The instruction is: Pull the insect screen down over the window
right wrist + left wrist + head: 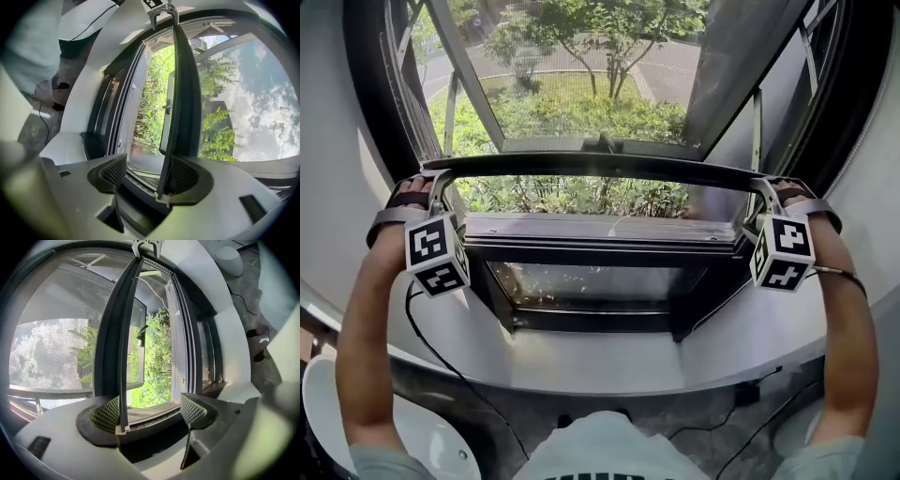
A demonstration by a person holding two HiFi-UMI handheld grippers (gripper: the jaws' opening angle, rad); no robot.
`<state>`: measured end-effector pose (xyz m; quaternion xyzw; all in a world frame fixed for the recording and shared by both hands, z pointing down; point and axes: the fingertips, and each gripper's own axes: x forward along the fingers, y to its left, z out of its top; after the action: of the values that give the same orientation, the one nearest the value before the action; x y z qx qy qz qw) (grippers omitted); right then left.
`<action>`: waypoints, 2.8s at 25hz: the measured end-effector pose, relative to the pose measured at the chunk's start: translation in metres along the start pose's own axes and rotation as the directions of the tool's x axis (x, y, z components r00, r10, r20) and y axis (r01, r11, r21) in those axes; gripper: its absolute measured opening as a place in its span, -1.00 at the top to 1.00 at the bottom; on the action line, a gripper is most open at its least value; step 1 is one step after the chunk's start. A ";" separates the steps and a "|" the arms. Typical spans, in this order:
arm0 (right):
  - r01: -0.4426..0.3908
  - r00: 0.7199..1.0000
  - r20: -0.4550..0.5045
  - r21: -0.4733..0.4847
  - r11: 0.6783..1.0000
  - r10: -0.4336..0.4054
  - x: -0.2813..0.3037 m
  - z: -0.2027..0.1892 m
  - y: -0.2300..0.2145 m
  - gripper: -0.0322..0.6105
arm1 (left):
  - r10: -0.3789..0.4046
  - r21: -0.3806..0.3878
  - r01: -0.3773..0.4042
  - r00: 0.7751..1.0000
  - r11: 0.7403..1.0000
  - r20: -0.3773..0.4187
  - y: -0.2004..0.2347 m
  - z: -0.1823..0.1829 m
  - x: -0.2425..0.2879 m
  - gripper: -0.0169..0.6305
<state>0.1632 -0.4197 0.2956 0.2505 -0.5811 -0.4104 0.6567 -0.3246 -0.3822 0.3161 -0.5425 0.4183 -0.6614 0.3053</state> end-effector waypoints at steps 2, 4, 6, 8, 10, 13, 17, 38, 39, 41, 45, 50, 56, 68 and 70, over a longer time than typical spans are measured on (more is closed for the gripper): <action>-0.028 1.000 -0.002 -0.006 1.000 0.028 0.010 0.003 0.017 -0.04 | -0.026 -0.001 0.026 1.000 1.000 0.006 -0.019 0.002 0.007 -0.35; -0.049 0.999 -0.002 -0.008 0.999 0.049 0.021 0.007 0.034 -0.03 | -0.049 0.002 0.049 0.999 0.999 0.002 -0.037 0.003 0.014 -0.35; -0.060 0.998 -0.005 -0.011 0.998 0.060 0.032 0.010 0.050 -0.01 | -0.068 0.015 0.068 0.998 0.998 -0.005 -0.056 0.004 0.022 -0.35; -0.063 0.998 -0.011 -0.016 0.998 0.062 0.043 0.013 0.064 0.05 | -0.084 0.033 0.085 0.996 0.996 -0.016 -0.073 0.005 0.030 -0.34; -0.062 0.998 -0.012 -0.018 0.998 0.062 0.052 0.018 0.076 0.07 | -0.100 0.042 0.101 0.995 0.994 -0.026 -0.088 0.005 0.038 -0.33; -0.065 0.998 -0.002 0.003 0.998 0.065 0.064 0.023 0.093 0.10 | -0.120 0.042 0.121 0.992 0.992 -0.024 -0.108 0.007 0.047 -0.32; -0.065 0.998 0.012 0.049 0.997 0.064 0.077 0.027 0.110 0.10 | -0.137 0.036 0.137 0.990 0.990 -0.025 -0.126 0.009 0.056 -0.32; -0.104 0.995 0.019 0.142 0.984 0.102 0.103 0.036 0.146 0.36 | -0.243 0.066 0.246 0.969 0.967 -0.042 -0.169 0.011 0.073 -0.29; -0.141 0.990 0.026 0.146 0.979 0.139 0.103 0.036 0.146 0.37 | -0.262 0.071 0.265 0.964 0.962 -0.040 -0.169 0.011 0.072 -0.29; -0.203 0.979 0.037 0.151 0.967 0.200 0.102 0.037 0.145 0.36 | -0.296 0.078 0.297 0.955 0.952 -0.029 -0.169 0.011 0.070 -0.29; -0.203 0.979 0.037 0.170 0.964 0.200 0.103 0.037 0.144 0.37 | -0.315 0.056 0.314 0.949 0.948 0.012 -0.168 0.014 0.070 -0.29; -0.077 0.997 0.048 0.237 0.968 0.067 0.105 0.041 0.147 0.37 | -0.313 0.039 0.313 0.950 0.949 0.003 -0.172 0.012 0.069 -0.29; 0.102 0.994 0.000 0.235 0.967 -0.105 0.110 0.040 0.143 0.37 | -0.179 0.036 0.181 0.983 0.983 -0.050 -0.172 0.011 0.078 -0.29; 0.384 0.922 -0.036 0.199 0.902 -0.385 0.124 0.039 0.140 0.30 | 0.202 -0.053 -0.205 0.978 0.977 -0.057 -0.163 0.018 0.101 -0.31; 0.364 0.930 -0.033 0.201 0.909 -0.365 0.123 0.038 0.139 0.30 | 0.195 -0.073 -0.198 0.980 0.977 -0.050 -0.163 0.019 0.101 -0.31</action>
<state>0.1589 -0.4413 0.4841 0.4194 -0.5647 -0.4648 0.5378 -0.3208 -0.3973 0.5077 -0.4957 0.5019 -0.6226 0.3387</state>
